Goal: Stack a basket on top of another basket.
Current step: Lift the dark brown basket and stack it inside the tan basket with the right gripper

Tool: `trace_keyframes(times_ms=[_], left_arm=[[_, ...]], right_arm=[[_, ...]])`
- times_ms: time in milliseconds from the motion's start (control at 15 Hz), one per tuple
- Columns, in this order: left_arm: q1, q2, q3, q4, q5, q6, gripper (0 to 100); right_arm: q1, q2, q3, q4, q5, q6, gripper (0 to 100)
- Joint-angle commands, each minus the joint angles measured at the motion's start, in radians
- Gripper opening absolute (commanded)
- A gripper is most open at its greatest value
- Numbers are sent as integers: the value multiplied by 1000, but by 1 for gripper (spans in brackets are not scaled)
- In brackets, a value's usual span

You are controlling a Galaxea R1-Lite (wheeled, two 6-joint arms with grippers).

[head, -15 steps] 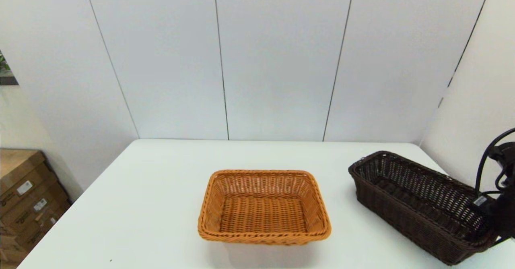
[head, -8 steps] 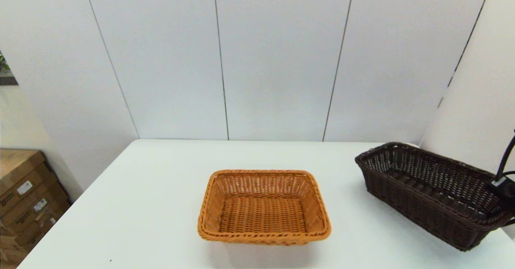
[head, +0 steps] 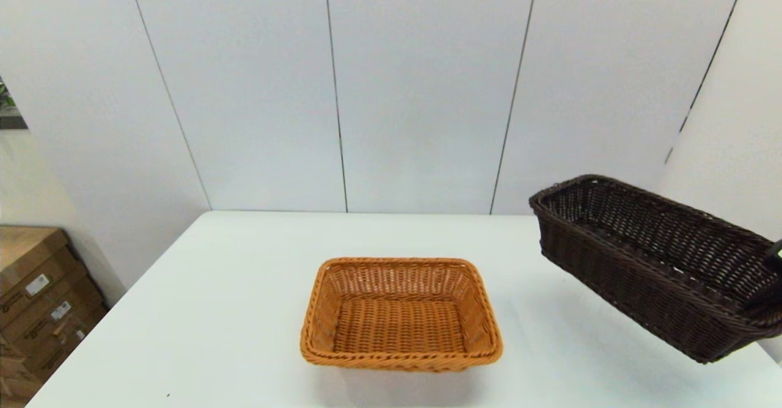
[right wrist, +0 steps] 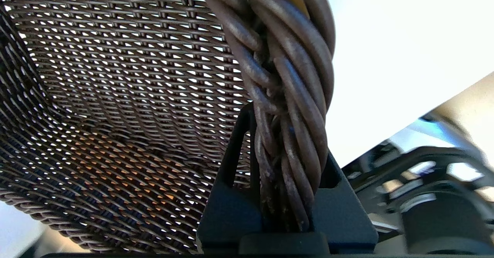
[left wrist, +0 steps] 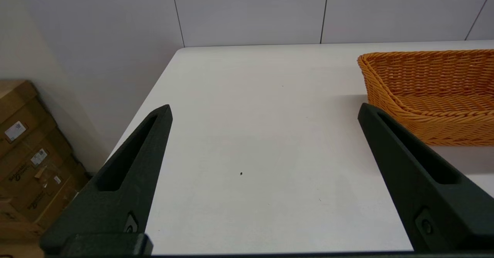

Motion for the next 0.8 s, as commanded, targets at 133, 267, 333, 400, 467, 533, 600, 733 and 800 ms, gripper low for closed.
trace_keyframes(times_ms=[133,267,333,400,467,533,600,733,800], left_arm=[[0,-1,2,0,0,0,100],[0,-1,2,0,0,0,100],[0,-1,2,0,0,0,100],[0,-1,2,0,0,0,100],[0,-1,2,0,0,0,100],[0,-1,2,0,0,0,100],[0,-1,2,0,0,0,100],[0,-1,2,0,0,0,100],[0,-1,2,0,0,0,100]], right_arm=[[52,-108,-4,44,170,-10,0],[128,-131,-12,44,190,-23,0],[189,-136,-18,42,190,-21,0],[264,-137,-29,42,191,-20,0],[319,-137,-35,42,197,-20,0],[373,-136,-46,42,220,-20,0],[416,-136,-55,42,257,-21,0],[497,-126,-73,41,328,-35,0],[531,-122,-76,38,332,-52,0]])
